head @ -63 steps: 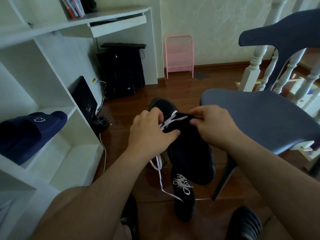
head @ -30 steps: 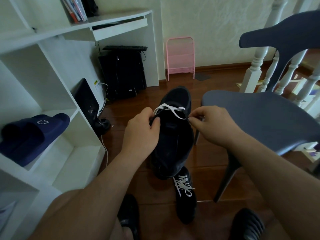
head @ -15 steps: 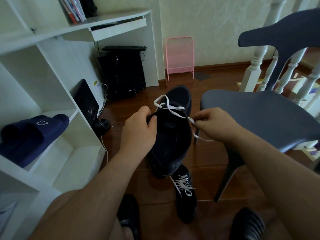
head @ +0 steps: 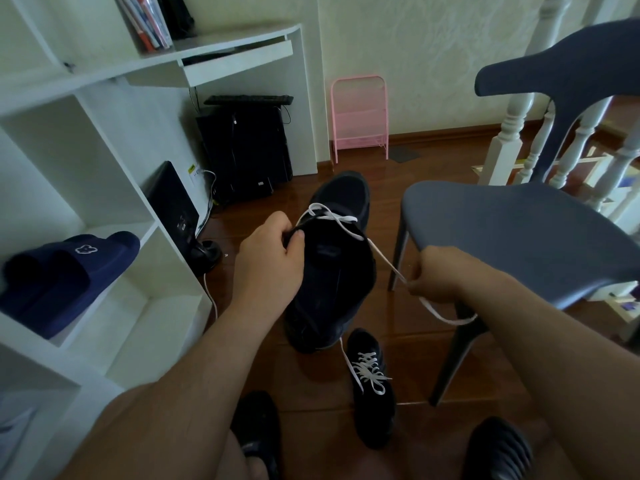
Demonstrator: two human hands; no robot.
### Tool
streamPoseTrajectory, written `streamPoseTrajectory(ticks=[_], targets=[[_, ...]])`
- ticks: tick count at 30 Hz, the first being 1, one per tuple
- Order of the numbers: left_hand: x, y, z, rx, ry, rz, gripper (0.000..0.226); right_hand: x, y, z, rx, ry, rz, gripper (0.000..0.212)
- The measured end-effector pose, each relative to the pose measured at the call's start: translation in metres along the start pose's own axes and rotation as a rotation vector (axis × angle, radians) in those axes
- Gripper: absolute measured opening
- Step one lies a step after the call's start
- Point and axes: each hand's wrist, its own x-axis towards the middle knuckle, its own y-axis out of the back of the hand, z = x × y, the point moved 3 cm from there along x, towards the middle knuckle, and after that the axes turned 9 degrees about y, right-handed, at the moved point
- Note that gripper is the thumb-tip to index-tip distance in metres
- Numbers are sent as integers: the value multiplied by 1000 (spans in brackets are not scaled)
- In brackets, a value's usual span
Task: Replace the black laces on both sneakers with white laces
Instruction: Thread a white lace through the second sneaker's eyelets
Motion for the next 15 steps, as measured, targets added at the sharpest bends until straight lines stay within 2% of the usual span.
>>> streamPoseTrajectory(ticks=[1,5,7,11,13,15], targets=[[0,0,0,14,-11,-2,29,1,0,-1,21,14,8,23],[0,-3,2,21,-4,-33,27,-10,20,-25,322,247,346,16],[-2,-3,5,31,6,-43,26,-14,25,-35,378,322,437,12],[-4,-5,6,48,12,-52,24,-16,20,-41,281,367,513,15],[-3,-4,5,18,16,-52,21,-14,21,-39,278,328,519,16],[-1,-1,2,-54,29,-60,9,-10,22,-31,273,238,458,17]])
